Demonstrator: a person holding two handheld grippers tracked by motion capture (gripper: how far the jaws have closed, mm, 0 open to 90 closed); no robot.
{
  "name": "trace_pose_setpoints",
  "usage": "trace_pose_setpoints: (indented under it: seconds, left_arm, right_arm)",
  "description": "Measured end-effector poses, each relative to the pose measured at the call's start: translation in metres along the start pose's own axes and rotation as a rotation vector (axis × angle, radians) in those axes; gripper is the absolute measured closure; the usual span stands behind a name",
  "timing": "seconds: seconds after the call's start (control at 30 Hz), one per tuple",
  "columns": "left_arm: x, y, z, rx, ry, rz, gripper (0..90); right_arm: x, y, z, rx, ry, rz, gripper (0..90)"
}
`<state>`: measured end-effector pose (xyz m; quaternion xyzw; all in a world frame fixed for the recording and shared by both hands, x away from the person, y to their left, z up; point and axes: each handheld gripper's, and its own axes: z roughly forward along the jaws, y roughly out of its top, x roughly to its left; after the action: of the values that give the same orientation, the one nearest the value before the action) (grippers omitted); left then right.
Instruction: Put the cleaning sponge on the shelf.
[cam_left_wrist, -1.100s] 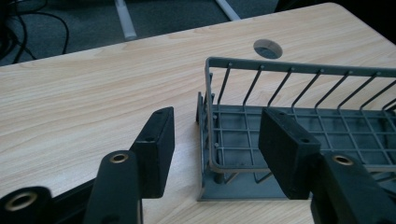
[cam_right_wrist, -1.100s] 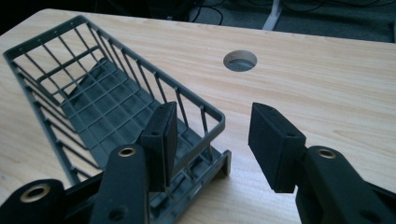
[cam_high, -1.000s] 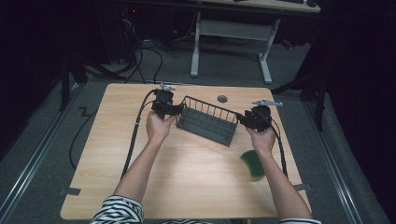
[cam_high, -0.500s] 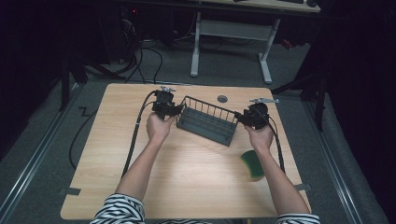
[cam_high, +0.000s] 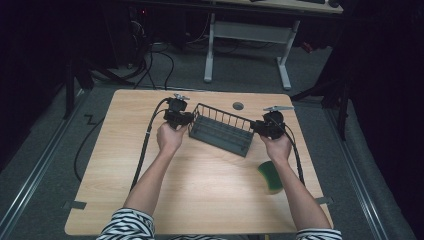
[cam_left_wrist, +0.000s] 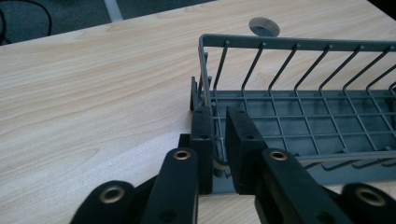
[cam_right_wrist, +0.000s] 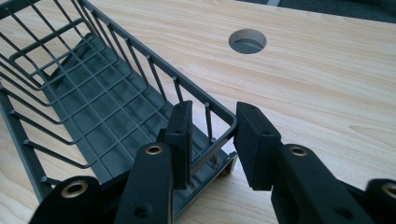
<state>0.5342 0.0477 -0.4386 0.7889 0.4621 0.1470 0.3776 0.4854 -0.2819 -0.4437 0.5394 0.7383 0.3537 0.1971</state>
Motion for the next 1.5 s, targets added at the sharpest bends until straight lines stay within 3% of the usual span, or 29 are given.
trace_pose_setpoints:
  seconds: [0.57,0.87,0.93,1.13,1.3,1.5]
  left_arm:
    - [0.002,-0.010,-0.010,0.017,-0.016,0.014,85.3]
    - [0.004,-0.022,-0.023,0.013,-0.018,0.021,85.5]
    - [0.004,-0.024,-0.028,0.025,-0.006,0.040,85.6]
    - [0.004,-0.035,-0.038,0.011,-0.018,0.029,85.7]
    - [0.002,-0.044,-0.047,0.016,-0.017,0.033,85.7]
    - [-0.003,-0.056,-0.058,0.009,-0.023,0.033,85.7]
  right_arm:
    - [0.009,-0.007,-0.009,0.013,0.034,-0.030,68.3]
    - [0.027,-0.012,-0.017,0.054,0.042,-0.092,67.5]
    - [0.031,-0.013,-0.019,0.063,0.049,-0.103,67.3]
    - [0.038,-0.022,-0.026,0.057,0.080,-0.101,66.6]
    - [0.049,-0.027,-0.034,0.075,0.079,-0.137,66.3]
    - [0.055,-0.035,-0.042,0.076,0.097,-0.136,66.1]
